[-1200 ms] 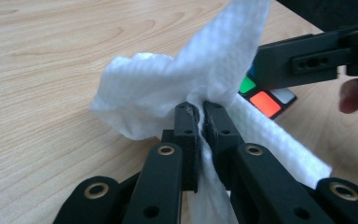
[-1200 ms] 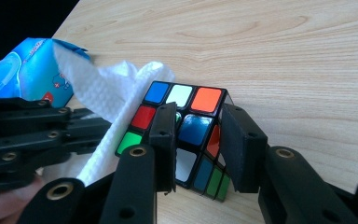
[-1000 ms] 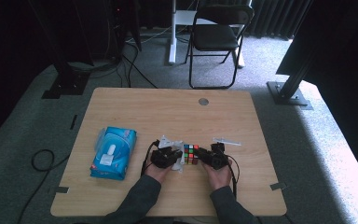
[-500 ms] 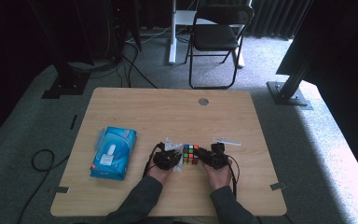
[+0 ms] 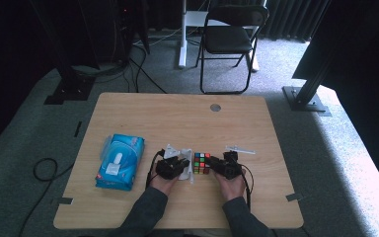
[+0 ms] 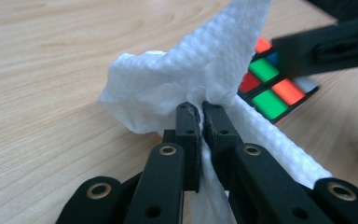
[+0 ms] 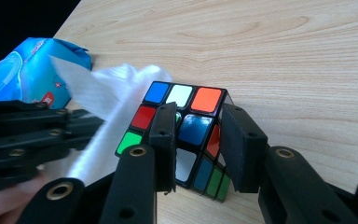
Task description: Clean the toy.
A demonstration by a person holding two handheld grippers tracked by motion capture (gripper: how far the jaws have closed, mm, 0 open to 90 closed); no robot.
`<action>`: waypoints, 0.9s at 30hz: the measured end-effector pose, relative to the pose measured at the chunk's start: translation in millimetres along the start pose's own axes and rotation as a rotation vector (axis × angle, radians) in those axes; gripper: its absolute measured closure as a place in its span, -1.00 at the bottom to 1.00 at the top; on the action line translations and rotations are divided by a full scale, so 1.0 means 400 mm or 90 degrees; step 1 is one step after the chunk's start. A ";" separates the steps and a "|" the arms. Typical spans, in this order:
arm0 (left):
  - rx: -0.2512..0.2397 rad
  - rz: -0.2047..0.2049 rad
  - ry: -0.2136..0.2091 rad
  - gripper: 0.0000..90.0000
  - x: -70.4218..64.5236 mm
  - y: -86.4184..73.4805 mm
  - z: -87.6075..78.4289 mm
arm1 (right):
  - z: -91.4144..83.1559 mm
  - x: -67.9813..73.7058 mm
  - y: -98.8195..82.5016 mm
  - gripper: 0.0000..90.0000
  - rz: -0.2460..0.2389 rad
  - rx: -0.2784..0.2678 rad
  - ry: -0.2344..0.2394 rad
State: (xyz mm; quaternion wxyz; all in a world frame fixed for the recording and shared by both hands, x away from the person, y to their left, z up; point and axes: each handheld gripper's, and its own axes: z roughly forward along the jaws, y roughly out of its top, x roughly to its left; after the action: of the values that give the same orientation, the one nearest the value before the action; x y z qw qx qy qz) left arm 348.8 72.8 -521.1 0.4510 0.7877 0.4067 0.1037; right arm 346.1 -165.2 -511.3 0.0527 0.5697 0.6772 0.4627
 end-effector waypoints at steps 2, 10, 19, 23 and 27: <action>-0.007 0.001 -0.006 0.92 -0.005 0.003 -0.007 | 0.000 0.000 0.000 0.49 -0.001 -0.001 0.000; 0.014 0.021 -0.011 0.92 -0.027 0.005 0.019 | 0.000 0.000 -0.001 0.49 0.000 -0.001 0.000; 0.074 0.063 0.028 0.92 -0.029 -0.029 0.069 | 0.000 0.000 0.000 0.49 0.000 -0.001 0.001; 0.080 0.082 0.042 0.92 -0.036 -0.026 0.069 | 0.000 0.000 0.000 0.49 0.000 -0.001 0.000; 0.076 0.081 0.038 0.92 -0.032 -0.029 0.068 | 0.000 0.000 0.000 0.49 0.000 -0.001 0.001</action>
State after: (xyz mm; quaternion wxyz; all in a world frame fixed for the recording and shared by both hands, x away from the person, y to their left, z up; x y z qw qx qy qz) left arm 348.4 49.4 -543.3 0.3835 0.8338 0.3746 0.1315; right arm 346.0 -165.4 -511.5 0.0521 0.5693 0.6768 0.4637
